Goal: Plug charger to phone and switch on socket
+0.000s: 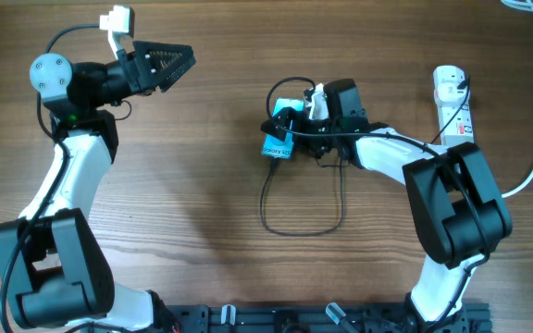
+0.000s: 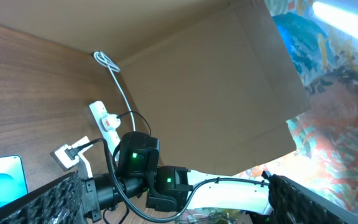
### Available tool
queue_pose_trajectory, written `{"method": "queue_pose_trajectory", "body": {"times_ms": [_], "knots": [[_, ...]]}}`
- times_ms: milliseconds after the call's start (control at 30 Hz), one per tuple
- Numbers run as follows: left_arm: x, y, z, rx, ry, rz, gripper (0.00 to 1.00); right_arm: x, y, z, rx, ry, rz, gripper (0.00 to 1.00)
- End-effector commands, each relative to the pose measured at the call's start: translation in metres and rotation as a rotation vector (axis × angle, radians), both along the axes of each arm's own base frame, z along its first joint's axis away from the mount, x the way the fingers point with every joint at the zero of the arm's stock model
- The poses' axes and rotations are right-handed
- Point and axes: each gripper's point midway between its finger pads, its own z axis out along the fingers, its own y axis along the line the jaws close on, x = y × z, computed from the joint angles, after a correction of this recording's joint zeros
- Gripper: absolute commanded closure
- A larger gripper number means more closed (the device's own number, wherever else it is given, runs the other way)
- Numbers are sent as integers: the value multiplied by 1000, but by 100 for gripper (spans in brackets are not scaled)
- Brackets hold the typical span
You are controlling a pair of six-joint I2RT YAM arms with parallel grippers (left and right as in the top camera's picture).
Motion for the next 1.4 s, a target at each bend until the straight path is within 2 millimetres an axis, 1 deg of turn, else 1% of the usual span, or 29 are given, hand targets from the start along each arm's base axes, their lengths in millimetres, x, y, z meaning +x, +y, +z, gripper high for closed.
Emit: {"method": "queue_pose_trajectory", "body": {"times_ms": [0,200,467,700,1033,1367], "knots": [[-5,0,8,10,-32,-8,0,-8,-33,-57,-205,92,-134,0],[-5,0,8,10,-32,-8,0,-10,-28,-58,-227,83,-133,0],[-5,0,8,10,-32,-8,0,-12,-35,-62,-283,125,-175,0],[-5,0,8,10,-32,-8,0,-12,-34,-61,-385,116,-189,0],[-5,0,8,10,-32,-8,0,-8,-27,-50,-575,26,-168,0],[-5,0,8,10,-32,-8,0,-9,-25,-49,-581,21,-164,0]]}}
